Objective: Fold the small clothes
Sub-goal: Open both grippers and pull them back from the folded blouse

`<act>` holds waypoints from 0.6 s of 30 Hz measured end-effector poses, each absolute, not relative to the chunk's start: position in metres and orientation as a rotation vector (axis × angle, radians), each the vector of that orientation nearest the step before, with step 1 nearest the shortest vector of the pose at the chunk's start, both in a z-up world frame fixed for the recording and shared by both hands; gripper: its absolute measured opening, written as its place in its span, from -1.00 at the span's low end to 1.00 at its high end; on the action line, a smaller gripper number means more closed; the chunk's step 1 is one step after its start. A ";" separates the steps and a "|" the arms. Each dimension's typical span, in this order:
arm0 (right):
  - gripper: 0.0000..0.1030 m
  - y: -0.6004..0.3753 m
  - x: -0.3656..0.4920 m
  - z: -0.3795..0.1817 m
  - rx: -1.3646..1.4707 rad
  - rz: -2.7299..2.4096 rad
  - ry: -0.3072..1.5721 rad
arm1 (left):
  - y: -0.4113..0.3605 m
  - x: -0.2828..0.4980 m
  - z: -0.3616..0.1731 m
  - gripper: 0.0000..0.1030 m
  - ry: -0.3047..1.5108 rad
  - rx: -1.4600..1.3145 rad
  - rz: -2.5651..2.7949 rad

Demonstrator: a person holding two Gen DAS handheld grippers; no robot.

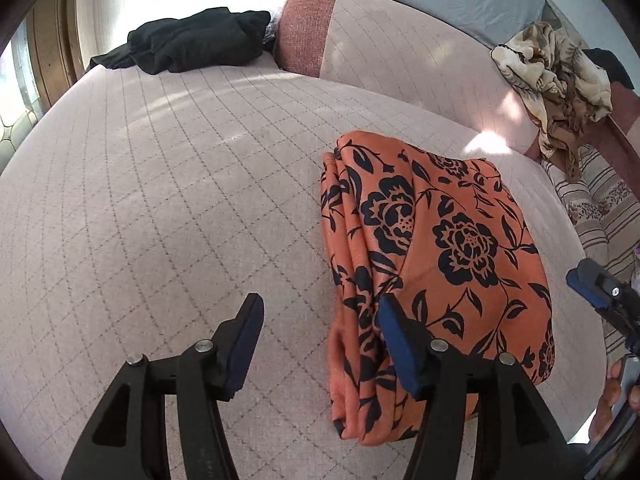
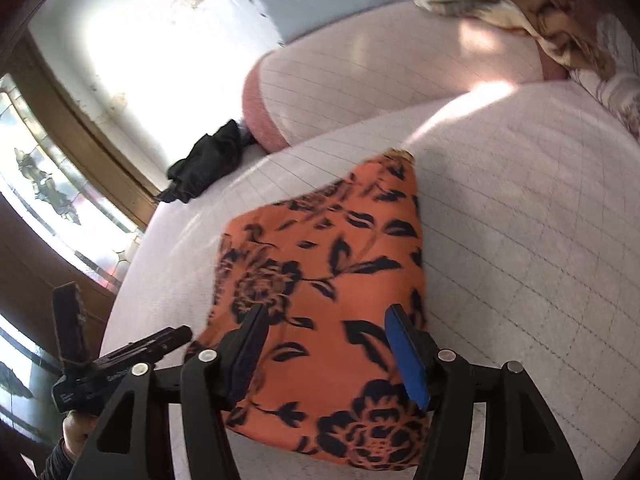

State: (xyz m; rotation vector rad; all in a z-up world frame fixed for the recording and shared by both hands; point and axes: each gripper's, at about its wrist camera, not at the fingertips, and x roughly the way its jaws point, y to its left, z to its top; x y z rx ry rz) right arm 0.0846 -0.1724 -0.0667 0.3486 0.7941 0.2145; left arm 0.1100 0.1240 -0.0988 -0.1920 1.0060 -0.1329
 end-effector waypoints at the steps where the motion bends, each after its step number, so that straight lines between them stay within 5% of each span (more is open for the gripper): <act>1: 0.51 -0.162 0.084 -0.063 0.331 0.234 0.778 | 0.129 0.105 -0.097 0.17 1.006 -0.186 -0.132; 6: 0.62 -0.144 0.114 -0.118 0.385 0.182 0.950 | 0.149 0.074 -0.088 0.21 1.006 -0.186 -0.118; 9: 0.62 -0.129 0.088 -0.085 0.397 0.180 0.883 | 0.159 0.054 -0.078 0.41 0.961 -0.133 -0.100; 18: 0.75 -0.066 0.000 -0.047 0.252 0.100 0.822 | 0.150 0.001 -0.046 0.54 0.879 -0.090 -0.092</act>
